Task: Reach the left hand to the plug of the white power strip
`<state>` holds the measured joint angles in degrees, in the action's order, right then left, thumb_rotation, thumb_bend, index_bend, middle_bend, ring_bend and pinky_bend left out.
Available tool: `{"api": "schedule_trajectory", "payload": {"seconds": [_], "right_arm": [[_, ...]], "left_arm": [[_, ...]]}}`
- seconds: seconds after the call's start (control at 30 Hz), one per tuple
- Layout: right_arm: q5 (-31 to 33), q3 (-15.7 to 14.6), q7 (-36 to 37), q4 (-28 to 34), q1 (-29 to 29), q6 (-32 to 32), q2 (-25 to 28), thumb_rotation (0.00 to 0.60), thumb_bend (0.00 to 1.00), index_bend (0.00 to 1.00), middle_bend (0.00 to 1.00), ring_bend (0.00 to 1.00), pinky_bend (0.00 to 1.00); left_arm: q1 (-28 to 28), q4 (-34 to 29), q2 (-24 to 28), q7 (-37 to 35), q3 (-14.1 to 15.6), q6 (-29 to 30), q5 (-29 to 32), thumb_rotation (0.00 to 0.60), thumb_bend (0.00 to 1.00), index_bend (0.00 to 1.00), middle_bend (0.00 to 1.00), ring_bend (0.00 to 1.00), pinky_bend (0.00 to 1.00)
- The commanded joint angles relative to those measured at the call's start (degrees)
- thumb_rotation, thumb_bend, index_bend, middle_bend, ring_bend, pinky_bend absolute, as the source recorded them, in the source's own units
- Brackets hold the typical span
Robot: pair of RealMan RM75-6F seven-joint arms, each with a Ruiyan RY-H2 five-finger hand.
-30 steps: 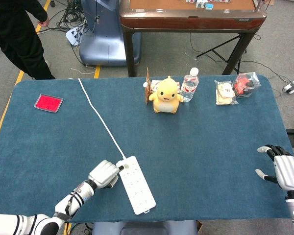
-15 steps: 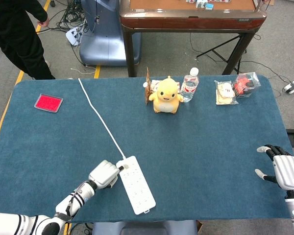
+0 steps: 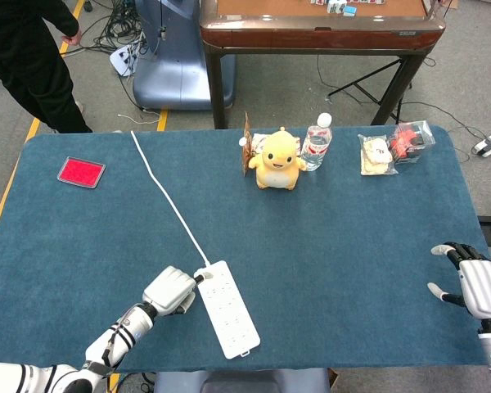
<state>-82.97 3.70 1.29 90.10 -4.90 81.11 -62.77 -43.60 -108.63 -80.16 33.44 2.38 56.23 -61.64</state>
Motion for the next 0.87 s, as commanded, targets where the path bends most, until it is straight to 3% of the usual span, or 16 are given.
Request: {"api": "schedule_trajectory", "payload": {"seconds": [0.03, 0.17, 0.43, 0.57, 0.7, 0.87], "right_arm": [[-0.16, -0.01, 0.34, -0.16, 0.05, 0.16, -0.05, 0.600, 0.11, 0.32, 0.32, 0.28, 0.47], [-0.53, -0.12, 0.82, -0.50, 0.10, 0.34, -0.25, 0.600, 0.11, 0.32, 0.32, 0.28, 0.47], [-1.07, -0.09, 1.62, -0.68, 0.38, 1.20, -0.24, 0.600, 0.11, 0.32, 0.32, 0.28, 0.47], [-1.45, -0.12, 1.82, -0.55, 0.48, 1.61, -0.18, 0.600, 0.11, 0.32, 0.32, 0.28, 0.47], [-1.61, -0.17, 1.80, -0.30, 0.62, 1.90, -0.05, 0.600, 0.10, 0.32, 0.32, 0.28, 0.47], [-1.72, -0.21, 1.70, -0.05, 0.82, 2.25, -0.05, 0.600, 0.10, 0.32, 0.32, 0.28, 0.47]], "left_arm": [[3.52, -3.25, 4.34, -6.34, 0.30, 4.14, -6.83, 0.600, 0.62, 0.18, 1.00, 1.00, 1.00], [7.64, -4.71, 8.39, -12.26, 1.35, 9.47, -12.75, 0.600, 0.62, 0.14, 0.97, 0.92, 1.00], [17.56, -1.94, 14.06, -18.66, 2.81, 22.48, -17.82, 0.600, 0.62, 0.14, 0.66, 0.70, 0.96], [21.91, 0.90, 14.59, -18.75, 2.65, 27.58, -17.37, 0.600, 0.62, 0.17, 0.56, 0.59, 0.86], [25.89, 2.94, 14.88, -15.48, 2.62, 31.89, -16.15, 0.600, 0.62, 0.19, 0.52, 0.52, 0.74], [30.20, 3.08, 15.77, -13.19, 3.10, 35.30, -15.28, 0.600, 0.62, 0.21, 0.51, 0.51, 0.71]]}}
